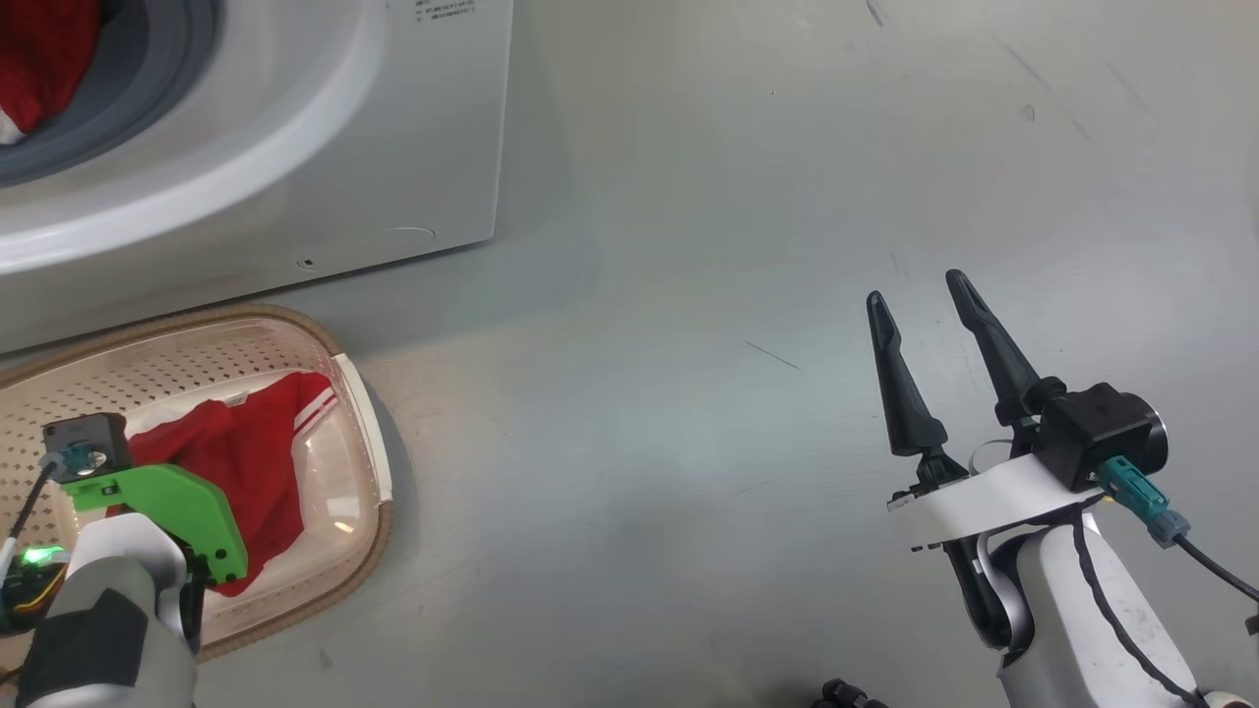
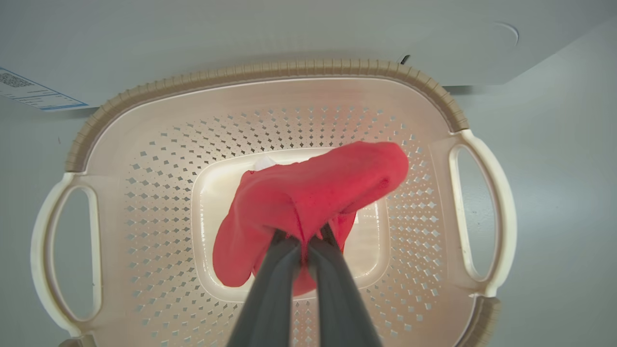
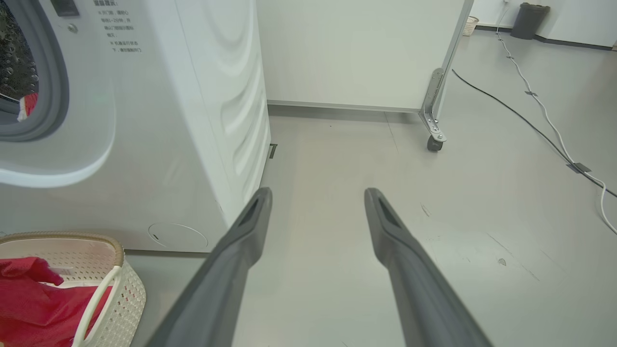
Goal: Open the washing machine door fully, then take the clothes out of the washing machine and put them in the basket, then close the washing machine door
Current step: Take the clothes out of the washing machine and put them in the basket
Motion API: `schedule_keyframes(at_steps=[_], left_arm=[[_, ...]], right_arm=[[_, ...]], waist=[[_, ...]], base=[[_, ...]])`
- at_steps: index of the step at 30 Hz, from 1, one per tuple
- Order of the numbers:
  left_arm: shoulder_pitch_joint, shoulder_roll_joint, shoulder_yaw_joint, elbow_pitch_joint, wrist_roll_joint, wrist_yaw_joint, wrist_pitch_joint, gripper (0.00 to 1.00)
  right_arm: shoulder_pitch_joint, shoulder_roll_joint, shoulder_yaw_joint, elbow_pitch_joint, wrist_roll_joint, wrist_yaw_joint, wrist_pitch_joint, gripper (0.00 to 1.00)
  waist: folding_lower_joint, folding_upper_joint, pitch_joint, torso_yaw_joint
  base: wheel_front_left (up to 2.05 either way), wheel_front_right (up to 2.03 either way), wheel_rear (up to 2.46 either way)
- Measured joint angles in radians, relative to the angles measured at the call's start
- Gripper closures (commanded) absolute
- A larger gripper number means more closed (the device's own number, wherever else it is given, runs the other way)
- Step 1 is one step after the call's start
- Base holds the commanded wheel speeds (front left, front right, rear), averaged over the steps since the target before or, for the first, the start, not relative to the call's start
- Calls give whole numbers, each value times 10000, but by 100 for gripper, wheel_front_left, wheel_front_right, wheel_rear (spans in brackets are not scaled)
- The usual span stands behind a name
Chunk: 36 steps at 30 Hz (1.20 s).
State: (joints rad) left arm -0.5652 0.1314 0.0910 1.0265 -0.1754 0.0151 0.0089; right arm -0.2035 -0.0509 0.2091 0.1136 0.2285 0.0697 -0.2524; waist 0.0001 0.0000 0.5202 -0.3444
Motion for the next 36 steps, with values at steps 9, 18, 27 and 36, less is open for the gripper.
schedule_keyframes(at_steps=[9, 18, 27, 36], left_arm=[[-279, 245, 146, 385, -100, 265, 90, 100], [-327, 318, 339, 709, -267, 362, 90, 100], [-360, 244, 169, 1009, -222, 416, -104, 0], [-360, 65, 84, 1262, -222, 399, -535, 0]], right_arm=[[-145, 19, -44, -6, -4, 2, 0, 0], [-152, 27, -33, 12, -12, 12, 0, 0], [-187, 40, -31, 150, -46, 12, 0, 0], [-188, 44, -56, 282, -113, 27, 0, 0]], waist=[[0, 0, 373, -105], [0, 0, 448, -117], [0, 0, 258, -54], [0, 0, -191, 104]], base=[[0, 0, 0], [0, 0, 0], [0, 0, 0], [0, 0, 0]])
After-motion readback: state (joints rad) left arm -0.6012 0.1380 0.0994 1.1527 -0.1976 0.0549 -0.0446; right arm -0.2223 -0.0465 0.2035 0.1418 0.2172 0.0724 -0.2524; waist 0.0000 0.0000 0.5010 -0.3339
